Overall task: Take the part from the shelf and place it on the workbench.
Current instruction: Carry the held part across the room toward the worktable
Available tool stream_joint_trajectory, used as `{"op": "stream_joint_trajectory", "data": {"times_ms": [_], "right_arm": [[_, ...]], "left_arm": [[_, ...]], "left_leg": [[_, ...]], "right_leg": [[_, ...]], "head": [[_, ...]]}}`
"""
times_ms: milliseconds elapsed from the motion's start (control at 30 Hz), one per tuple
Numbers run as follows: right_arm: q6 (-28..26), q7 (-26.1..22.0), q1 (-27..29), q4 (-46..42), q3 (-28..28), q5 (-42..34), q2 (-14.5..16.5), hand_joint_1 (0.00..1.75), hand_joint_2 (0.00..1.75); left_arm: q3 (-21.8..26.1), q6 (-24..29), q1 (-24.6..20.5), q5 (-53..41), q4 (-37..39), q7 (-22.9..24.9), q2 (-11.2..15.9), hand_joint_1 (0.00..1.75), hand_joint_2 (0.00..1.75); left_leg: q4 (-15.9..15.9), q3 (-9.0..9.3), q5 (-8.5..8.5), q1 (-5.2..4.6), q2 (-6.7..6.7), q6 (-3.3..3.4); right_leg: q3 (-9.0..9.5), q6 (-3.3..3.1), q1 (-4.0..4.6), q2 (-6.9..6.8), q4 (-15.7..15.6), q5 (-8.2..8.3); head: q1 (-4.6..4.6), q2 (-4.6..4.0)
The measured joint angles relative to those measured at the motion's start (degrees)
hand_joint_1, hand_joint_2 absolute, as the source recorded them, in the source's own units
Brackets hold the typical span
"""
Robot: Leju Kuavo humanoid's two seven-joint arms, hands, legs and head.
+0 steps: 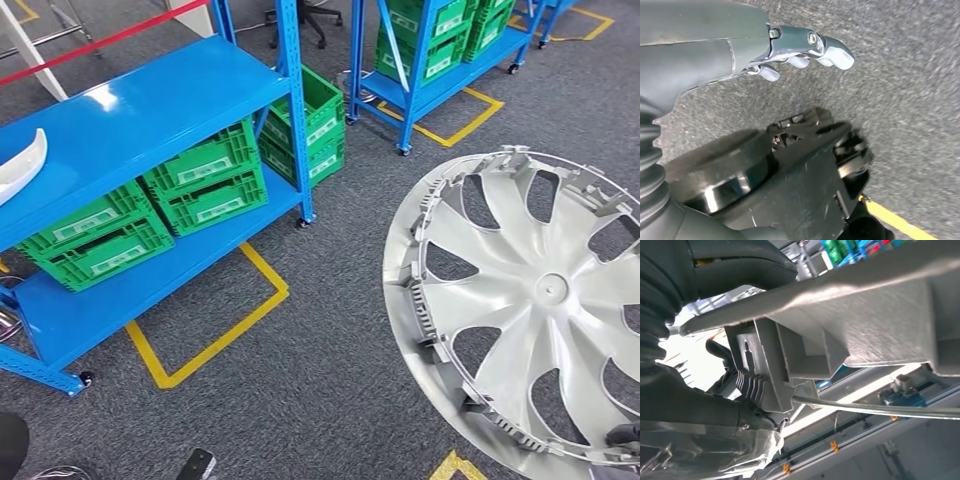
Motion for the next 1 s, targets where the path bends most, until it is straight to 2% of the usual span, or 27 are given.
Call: {"op": "stream_joint_trajectory", "data": {"times_ms": [33, 67, 100, 167, 233, 267, 300, 367, 400, 433, 467, 500, 533, 567, 600, 633, 667, 700, 733, 767, 800, 867, 900, 933, 967, 1000], "right_arm": [[0.0, 0.1, 0.0, -0.1, 0.0, 0.1, 0.0, 1.75, 1.75], [0.0, 0.3, 0.0, -0.2, -0.1, 0.2, 0.0, 1.75, 1.75], [0.0, 0.4, 0.0, -0.3, -0.1, 0.3, 0.0, 1.75, 1.75], [0.0, 0.5, 0.1, -0.6, -0.2, 0.4, 0.0, 1.75, 1.75], [0.0, 0.5, 0.2, -0.9, -0.2, 0.4, 0.0, 1.75, 1.75], [0.0, 0.5, 0.3, -1.0, -0.2, 0.4, 0.0, 1.75, 1.75], [0.0, 0.5, 0.4, -1.0, -0.2, 0.4, 0.0, 1.75, 1.75], [0.0, 0.5, 0.3, -1.2, -0.2, 0.4, 0.0, 1.75, 1.75], [0.0, 0.6, 0.2, -1.2, -0.2, 0.3, 0.0, 1.75, 1.75], [0.0, 0.7, 0.2, -1.2, -0.2, 0.2, 0.0, 1.75, 1.75], [0.0, 0.9, 0.2, -1.2, -0.2, 0.0, 0.0, 1.75, 1.75], [0.0, 1.1, 0.3, -1.2, -0.2, -0.3, 0.0, 1.75, 1.75], [0.0, 1.2, 0.4, -1.2, -0.2, -0.4, 0.0, 1.75, 1.75], [0.0, 1.4, 0.5, -1.2, -0.3, -0.5, 0.0, 1.75, 1.75], [0.0, 1.4, 0.6, -1.3, -0.3, -0.6, 0.0, 1.75, 1.75], [0.0, 1.4, 0.6, -1.4, -0.3, -0.7, 0.0, 1.75, 1.75], [0.0, 1.5, 0.7, -1.4, -0.3, -0.7, 0.0, 1.75, 1.75], [0.0, 1.4, 0.7, -1.5, -0.3, -0.6, 0.0, 1.75, 1.75], [0.0, 1.4, 0.7, -1.6, -0.1, -0.3, 0.0, 1.75, 1.75], [0.0, 1.3, 0.6, -1.6, 0.2, 0.2, 0.1, 1.75, 1.75], [0.0, 1.3, 0.4, -1.7, 0.6, 1.0, 0.1, 1.75, 1.75], [0.0, 1.4, -0.4, -1.7, 1.9, 2.7, 0.2, 1.75, 1.75], [0.0, 1.5, -0.8, -1.7, 2.5, 3.3, 0.2, 1.75, 1.75], [0.0, 1.5, -1.1, -1.6, 3.0, 3.6, 0.2, 1.75, 1.75], [0.0, 1.6, -1.4, -1.5, 3.3, 3.6, 0.2, 1.75, 1.75], [0.0, 1.6, -1.6, -1.4, 3.6, 3.5, 0.2, 1.75, 1.75]], "left_arm": [[-0.1, 0.0, -0.1, -0.1, 0.0, 0.2, 0.1, 0.0, 1.75], [-0.2, 0.0, -0.2, -0.2, 0.0, 0.2, 0.2, 0.0, 1.75], [-0.3, 0.0, -0.4, -0.3, 0.0, 0.3, 0.3, 0.0, 1.75], [-0.4, 0.0, -0.7, -0.4, 0.0, 0.3, 0.3, 0.0, 1.75], [-0.6, -0.1, -0.7, -0.4, 0.0, 0.4, 0.3, 0.0, 1.75], [-0.7, -0.1, -0.8, -0.4, 0.0, 0.5, 0.3, 0.0, 1.75], [-0.7, -0.1, -0.8, -0.4, 0.0, 0.5, 0.3, 0.0, 1.75], [-0.8, -0.1, -0.8, -0.4, 0.0, 0.6, 0.4, 0.0, 1.75], [-0.8, -0.1, -0.8, -0.5, 0.0, 0.6, 0.4, 0.0, 1.75], [-0.8, -0.1, -0.8, -0.6, 0.0, 0.7, 0.5, 0.0, 1.75], [-0.8, -0.1, -0.8, -0.7, 0.0, 0.8, 0.5, 0.0, 1.75], [-0.8, 0.0, -0.9, -0.9, 0.0, 0.9, 0.5, 0.0, 1.75], [-0.8, 0.0, -1.1, -1.0, 0.0, 0.9, 0.5, 0.0, 1.75], [-0.8, 0.0, -1.3, -1.1, -0.1, 1.0, 0.5, 0.0, 1.75], [-0.8, 0.0, -1.6, -1.2, -0.1, 1.0, 0.4, 0.0, 1.75], [-0.8, 0.0, -1.8, -1.4, -0.1, 1.0, 0.4, 0.0, 1.75], [-0.8, -0.1, -2.0, -1.4, -0.2, 1.1, 0.4, 0.0, 1.75], [-0.8, -0.1, -2.1, -1.2, -0.2, 1.1, 0.5, 0.0, 1.75], [-0.7, -0.3, -2.2, -0.8, -0.2, 1.0, 0.6, 0.0, 1.75], [-0.6, -0.6, -2.2, -0.2, -0.2, 0.7, 0.8, 0.0, 1.75], [-0.4, -1.0, -2.1, 0.3, -0.2, 0.2, 1.1, 0.0, 1.75], [0.0, -1.8, -1.8, 0.9, -0.2, -0.8, 1.9, 0.0, 1.75], [0.2, -2.0, -1.7, 1.1, -0.2, -1.1, 2.2, 0.0, 1.75], [0.4, -2.2, -1.7, 1.1, -0.2, -1.2, 2.5, 0.0, 1.75], [0.6, -2.2, -1.7, 1.2, -0.2, -1.4, 2.8, 0.0, 1.75], [0.7, -2.1, -1.7, 1.1, -0.2, -1.4, 3.0, 0.0, 1.75]], "left_leg": [[-3.1, 2.27, 1.78, -0.2, -0.51, 0.5], [-7.5, 5.09, 3.02, -0.41, -1.77, 1.04], [-11.8, 7.56, 3.57, -0.45, -2.98, 1.33], [-16.4, 9.93, 3.59, -0.53, -4.55, 1.34], [-16.6, 9.25, 4.31, -0.46, -3.48, 1.2], [-16.6, 8.75, 4.85, -0.39, -2.74, 1.35], [-16.7, 8.17, 5.46, -0.29, -1.94, 1.59], [-16.7, 6.94, 6.6, -0.33, -0.37, 2.04], [-16.6, 6.25, 7.13, -0.37, 0.5, 2.16], [-16.6, 5.52, 7.68, -0.41, 1.38, 2.17], [-16.5, 4.78, 8.2, -0.42, 2.25, 2.1], [-16.4, 4.04, 8.67, -0.42, 3.09, 1.99], [-16.3, 3.38, 9.1, -0.42, 3.84, 1.83], [-16.1, 2.88, 9.43, -0.43, 4.47, 1.62], [-15.9, 2.48, 9.74, -0.48, 5.05, 1.35], [-15.8, 2.21, 10.11, -0.55, 5.61, 1.04], [-15.7, 2.0, 10.5, -0.58, 6.18, 0.77], [-15.7, 1.79, 10.9, -0.54, 6.83, 0.5], [-15.7, 1.52, 11.08, -0.4, 7.19, 0.2], [-15.4, 1.21, 10.69, -0.2, 6.56, -0.14], [-14.3, 0.67, 9.37, -0.04, 5.18, -0.48], [-8.5, -1.39, 4.66, 0.1, 1.62, -0.92], [-4.5, -2.69, 2.3, 0.1, 0.65, -0.95], [-1.2, -3.65, 0.91, 0.1, 0.25, -0.96], [0.7, -3.98, 0.54, 0.1, 0.09, -0.94], [0.2, -3.17, 1.41, 0.12, -0.04, -0.9]], "right_leg": [[-0.72, 0.02, 0.1, 0.71, 0.0, 0.65], [-1.45, 0.12, 0.22, 1.42, 0.0, 1.34], [-2.1, 0.24, 0.32, 2.03, 0.1, 2.06], [-2.99, 0.69, 0.34, 3.08, -0.2, 3.58], [-3.59, 1.27, 0.26, 3.82, -0.5, 4.71], [-4.15, 1.62, 0.3, 3.19, -0.1, 4.05], [-4.85, 1.97, 0.36, 2.03, 1.4, 2.23], [-6.67, 2.62, 0.24, -0.85, 7.7, -3.91], [-7.41, 2.87, 0.06, -1.58, 11.9, -6.49], [-7.79, 3.07, -0.12, -1.96, 15.5, -7.82], [-7.45, 3.23, -0.28, -2.18, 17.6, -7.69], [-6.19, 3.38, -0.42, -2.38, 17.8, -6.49], [-3.74, 3.49, -0.53, -2.83, 15.5, -4.83], [-0.56, 3.57, -0.59, -3.76, 11.7, -3.67], [3.04, 3.53, -0.41, -5.01, 6.9, -3.58], [5.89, 3.29, -0.21, -6.05, 2.7, -4.08], [7.47, 2.94, 0.07, -6.62, -0.1, -4.75], [7.86, 2.43, 0.4, -6.53, -1.6, -5.16], [7.37, 1.78, 0.45, -5.91, -1.8, -4.91], [6.84, 1.16, 0.5, -5.26, -1.9, -4.48], [6.3, 0.47, 0.45, -4.61, -2.0, -4.01], [5.37, -0.5, 0.35, -3.27, -2.0, -2.96], [4.74, -0.73, 0.36, -2.55, -1.9, -2.47], [4.13, -0.79, 0.38, -1.79, -1.7, -2.08], [3.6, -0.75, 0.39, -1.09, -1.6, -1.77], [3.07, -0.66, 0.36, -0.35, -1.3, -1.52]], "head": [[0.0, 0.0], [0.0, 0.0], [0.03, 0.0], [0.04, 0.0], [-0.01, 0.0], [-0.02, 0.0], [0.05, 0.0], [0.23, 0.0], [0.34, 0.0], [0.38, 0.0], [0.42, 0.0], [0.42, 0.0], [0.41, 0.0], [0.41, 0.0], [0.41, 0.0], [0.38, 0.0], [0.36, 0.0], [0.32, 0.0], [0.34, 0.0], [0.35, 0.0], [0.33, 0.0], [0.25, 0.0], [0.23, 0.0], [0.21, 0.0], [0.22, 0.0], [0.21, 0.0]]}}
